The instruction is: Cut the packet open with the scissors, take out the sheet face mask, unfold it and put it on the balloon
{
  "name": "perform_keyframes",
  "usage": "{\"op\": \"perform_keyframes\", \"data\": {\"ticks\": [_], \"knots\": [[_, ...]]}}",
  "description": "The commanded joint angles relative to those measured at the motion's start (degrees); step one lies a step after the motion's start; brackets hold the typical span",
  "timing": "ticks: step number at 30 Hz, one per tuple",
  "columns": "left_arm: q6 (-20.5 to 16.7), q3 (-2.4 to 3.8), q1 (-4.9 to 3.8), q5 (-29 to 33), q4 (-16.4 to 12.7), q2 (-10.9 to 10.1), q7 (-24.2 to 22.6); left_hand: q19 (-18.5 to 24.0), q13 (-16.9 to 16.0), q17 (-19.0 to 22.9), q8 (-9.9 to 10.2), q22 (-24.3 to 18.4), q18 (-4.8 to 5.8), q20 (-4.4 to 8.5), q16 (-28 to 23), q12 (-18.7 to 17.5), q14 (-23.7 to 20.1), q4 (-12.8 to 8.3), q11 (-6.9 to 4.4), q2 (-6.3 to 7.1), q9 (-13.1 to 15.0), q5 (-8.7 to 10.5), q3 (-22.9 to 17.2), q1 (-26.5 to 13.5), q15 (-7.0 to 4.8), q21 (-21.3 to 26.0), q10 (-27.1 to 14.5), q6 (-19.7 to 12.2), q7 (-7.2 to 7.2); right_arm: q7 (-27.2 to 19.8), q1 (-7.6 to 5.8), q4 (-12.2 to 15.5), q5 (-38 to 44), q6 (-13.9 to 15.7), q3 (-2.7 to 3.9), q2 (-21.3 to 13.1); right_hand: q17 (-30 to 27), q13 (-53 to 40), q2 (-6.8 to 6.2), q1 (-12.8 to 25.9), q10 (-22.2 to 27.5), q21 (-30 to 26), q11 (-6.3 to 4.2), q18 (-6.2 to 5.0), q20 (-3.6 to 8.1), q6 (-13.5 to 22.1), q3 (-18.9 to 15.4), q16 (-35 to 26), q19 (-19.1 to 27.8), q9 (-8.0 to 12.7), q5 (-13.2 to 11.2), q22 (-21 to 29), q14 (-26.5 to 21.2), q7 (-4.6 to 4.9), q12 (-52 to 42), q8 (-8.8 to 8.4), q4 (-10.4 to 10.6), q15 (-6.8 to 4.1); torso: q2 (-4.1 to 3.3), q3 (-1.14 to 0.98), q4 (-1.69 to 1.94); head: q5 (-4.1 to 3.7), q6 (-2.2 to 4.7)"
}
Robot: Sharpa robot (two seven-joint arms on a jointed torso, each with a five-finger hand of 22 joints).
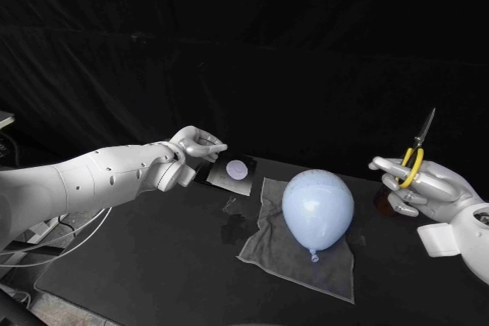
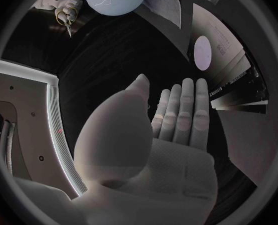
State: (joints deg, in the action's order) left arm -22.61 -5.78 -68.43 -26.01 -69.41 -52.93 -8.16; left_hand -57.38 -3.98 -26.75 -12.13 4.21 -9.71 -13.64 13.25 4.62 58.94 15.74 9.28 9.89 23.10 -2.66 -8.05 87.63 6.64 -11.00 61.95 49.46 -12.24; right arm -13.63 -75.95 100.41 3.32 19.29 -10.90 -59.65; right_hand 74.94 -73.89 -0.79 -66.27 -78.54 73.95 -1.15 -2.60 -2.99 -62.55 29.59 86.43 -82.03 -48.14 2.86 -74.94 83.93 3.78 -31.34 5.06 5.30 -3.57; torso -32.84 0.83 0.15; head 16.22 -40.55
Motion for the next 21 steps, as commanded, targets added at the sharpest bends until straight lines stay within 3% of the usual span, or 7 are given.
{"op": "perform_keyframes", "data": {"ticks": [1, 7, 9, 10, 11, 13, 21], "knots": [[-0.97, 0.02, 0.42, -17.04, -0.88, -0.24, -4.61, 2.4, -0.11, 0.67, -0.47, -0.53, -0.36, -0.74, -1.66, 0.76, -3.22, -0.65, -0.52, -0.12, 0.03, -0.27, -0.15, 2.98, 0.42, 1.35, 1.13, 0.52, 1.65, -1.03, 0.01, 0.04, 1.99, 0.51, 0.03, 0.05, 10.71, -16.11, 0.91, -0.42, -11.46, 0.35, 1.27, -0.95, 0.06, 0.45, 9.1, 0.28, 0.0, 0.09, 0.06, -8.91, 4.82, 0.93, -58.66, -0.37, -8.61, 0.13, 0.05, -0.06, 0.03, 0.54, -0.25], [-2.37, -0.79, 1.36, -34.48, -1.97, -0.11, -11.3, 8.79, 0.22, 2.4, -0.01, -0.63, 0.05, -2.99, -5.28, -0.22, -7.48, 0.44, 0.29, 0.57, -0.74, -0.17, 0.89, 5.14, 1.79, 5.05, 1.54, 0.16, 2.66, -0.97, 0.01, -0.01, 2.36, 0.82, 0.03, -0.04, 10.81, -16.11, 0.94, -0.35, -11.46, 0.41, 1.26, -0.94, 0.08, 0.4, 9.16, 0.36, -0.05, 0.16, 0.06, -8.93, 4.85, 0.92, -58.66, -0.4, -8.68, 0.12, -0.01, 0.0, -0.04, 0.66, -0.28], [-2.22, -1.33, 1.55, -39.88, -1.9, 0.32, -11.98, 16.12, 0.43, 3.85, 0.76, -0.87, 1.69, -3.12, -7.96, -0.08, -11.42, 0.67, 0.3, 1.11, -1.23, -0.13, 2.61, 5.01, 2.09, 7.55, -1.99, -1.04, 2.37, -0.93, 0.02, -0.08, 2.53, 0.96, 0.03, -0.05, 10.81, -16.11, 0.94, -0.35, -11.46, 0.41, 1.26, -0.94, 0.08, 0.4, 9.16, 0.36, -0.05, 0.16, 0.06, -8.93, 4.85, 0.92, -58.66, -0.4, -8.68, 0.12, -0.01, 0.02, -0.01, 0.71, -0.3], [-2.18, -1.56, 1.6, -41.84, -1.78, 0.53, -11.99, 26.89, 0.41, 4.87, 1.29, -1.57, 2.58, -2.95, -9.44, -0.86, -13.83, 0.83, -0.1, 1.21, -1.57, -0.2, 4.73, 4.9, 1.78, 8.13, -4.32, -1.96, 2.33, -0.91, 0.02, -0.11, 2.61, 1.0, 0.03, -0.06, 10.83, -16.11, 0.99, -0.31, -11.46, 0.48, 1.25, -0.92, 0.09, 0.38, 9.21, 0.38, -0.09, 0.21, 0.06, -8.96, 4.87, 0.92, -58.66, -0.43, -8.73, 0.11, 0.01, 0.0, -0.05, 0.69, -0.3], [-2.0, -1.85, 1.66, -44.14, -1.59, 0.82, -11.72, 29.84, 0.4, 5.19, 1.46, -1.71, 2.77, -2.94, -9.6, -1.09, -14.34, 0.85, -0.23, 1.04, -1.7, -0.16, 5.76, 4.98, 1.62, 8.53, -5.15, -2.27, 2.42, -0.89, 0.02, -0.13, 2.7, 1.05, 0.03, -0.08, 10.83, -16.11, 0.99, -0.31, -11.46, 0.48, 1.25, -0.92, 0.09, 0.38, 9.21, 0.38, -0.09, 0.21, 0.06, -8.96, 4.87, 0.92, -58.66, -0.43, -8.73, 0.11, 0.0, 0.0, -0.05, 0.67, -0.3], [-1.33, -2.3, 1.74, -48.19, -1.1, 1.37, -10.68, 40.09, 0.46, 9.99, 2.85, -2.33, 3.41, -2.58, -10.16, -0.78, -25.18, 1.35, -0.8, 1.24, -2.48, 0.04, 12.97, 5.33, 1.04, 9.17, -10.84, -4.7, 2.81, -0.85, 0.02, -0.16, 2.8, 1.12, 0.03, -0.09, 10.83, -16.11, 0.99, -0.31, -11.46, 0.48, 1.25, -0.92, 0.09, 0.38, 9.21, 0.38, -0.09, 0.21, 0.06, -8.96, 4.87, 0.92, -58.66, -0.43, -8.73, 0.11, -0.06, -0.02, -0.05, 0.62, -0.33], [0.89, -4.95, 1.89, -59.17, 1.5, 3.91, -5.0, 46.1, 1.45, 17.02, 7.16, -2.6, 2.73, -1.79, -11.27, -2.22, -41.41, 1.61, -2.97, 7.44, -7.54, -0.42, 20.53, 3.01, -0.37, 9.43, -32.64, -17.8, 3.9, -0.67, 0.02, -0.2, 2.95, 1.55, 0.03, -0.12, 10.92, -16.11, 1.1, -0.23, -11.46, 0.64, 1.24, -0.89, 0.11, 0.36, 9.36, 0.45, -0.19, 0.34, 0.08, -9.02, 4.9, 0.91, -58.66, -0.5, -8.87, 0.1, -0.14, -0.01, -0.13, 0.19, -0.46]]}}
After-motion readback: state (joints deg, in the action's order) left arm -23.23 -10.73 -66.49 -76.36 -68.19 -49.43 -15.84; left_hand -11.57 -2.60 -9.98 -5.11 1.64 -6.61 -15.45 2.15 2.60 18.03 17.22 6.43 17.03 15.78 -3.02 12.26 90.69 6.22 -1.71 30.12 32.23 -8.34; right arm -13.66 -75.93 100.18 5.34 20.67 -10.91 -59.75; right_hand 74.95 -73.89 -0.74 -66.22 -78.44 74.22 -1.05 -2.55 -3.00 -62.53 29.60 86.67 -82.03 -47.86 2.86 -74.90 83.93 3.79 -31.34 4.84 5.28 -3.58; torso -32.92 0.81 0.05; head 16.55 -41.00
